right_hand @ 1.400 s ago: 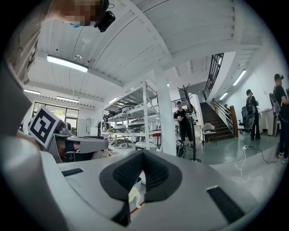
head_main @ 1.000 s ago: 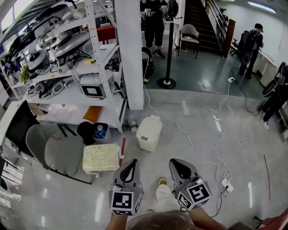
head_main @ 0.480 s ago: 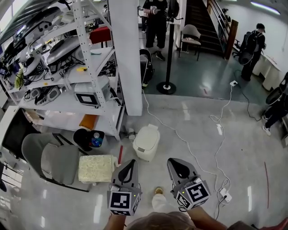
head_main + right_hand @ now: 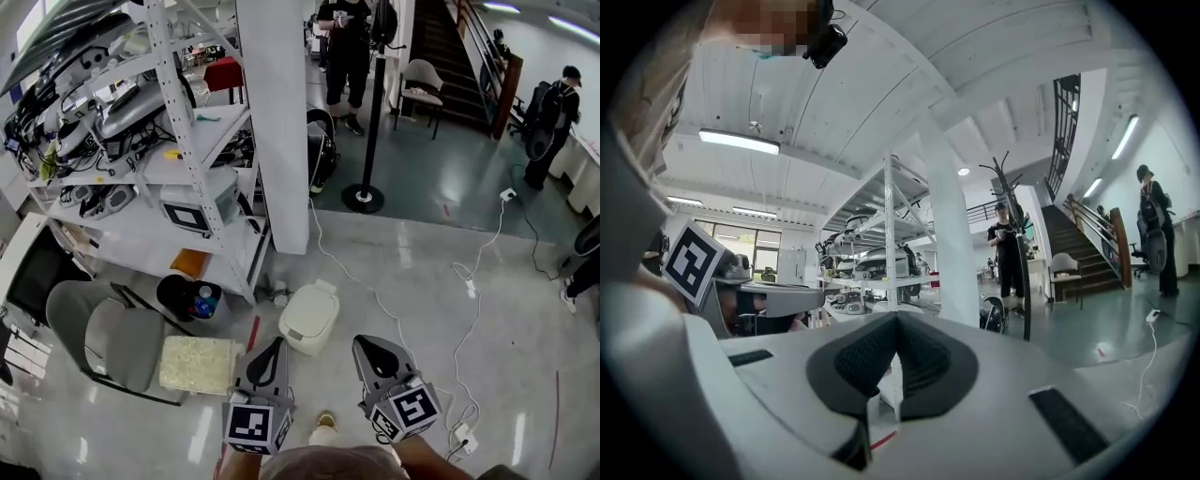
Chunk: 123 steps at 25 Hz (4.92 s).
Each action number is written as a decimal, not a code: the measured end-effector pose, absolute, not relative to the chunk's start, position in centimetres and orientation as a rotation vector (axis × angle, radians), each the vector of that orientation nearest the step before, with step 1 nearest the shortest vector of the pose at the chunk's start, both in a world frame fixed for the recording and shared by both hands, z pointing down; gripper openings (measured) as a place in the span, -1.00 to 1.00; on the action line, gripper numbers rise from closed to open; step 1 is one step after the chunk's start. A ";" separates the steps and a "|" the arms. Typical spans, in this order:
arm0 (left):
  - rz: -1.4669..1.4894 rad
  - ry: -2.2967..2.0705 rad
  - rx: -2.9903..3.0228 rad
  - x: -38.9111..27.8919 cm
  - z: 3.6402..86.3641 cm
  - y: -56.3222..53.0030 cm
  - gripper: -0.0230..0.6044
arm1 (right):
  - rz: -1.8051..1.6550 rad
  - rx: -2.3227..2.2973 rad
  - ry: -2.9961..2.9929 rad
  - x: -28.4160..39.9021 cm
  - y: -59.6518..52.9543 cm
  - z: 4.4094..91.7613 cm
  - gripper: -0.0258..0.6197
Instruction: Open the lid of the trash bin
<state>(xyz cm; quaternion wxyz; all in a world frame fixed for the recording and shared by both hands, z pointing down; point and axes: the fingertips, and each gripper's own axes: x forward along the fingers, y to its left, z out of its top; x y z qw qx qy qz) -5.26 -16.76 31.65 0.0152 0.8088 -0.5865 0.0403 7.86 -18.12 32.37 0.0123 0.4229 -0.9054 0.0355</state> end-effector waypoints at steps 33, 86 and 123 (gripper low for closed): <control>0.149 -1.781 2.447 -9.1 32.6 -27.7 -0.95 | 0.142 1.245 -2.886 2.4 -28.3 32.8 -0.84; 0.317 -1.648 2.201 -9.9 67.0 -39.4 -0.95 | 0.348 1.212 -2.761 2.9 -33.9 56.3 -0.84; 0.898 -1.304 1.756 -9.2 96.0 -35.7 -0.93 | 0.378 1.112 -2.714 2.3 -33.4 61.2 -0.84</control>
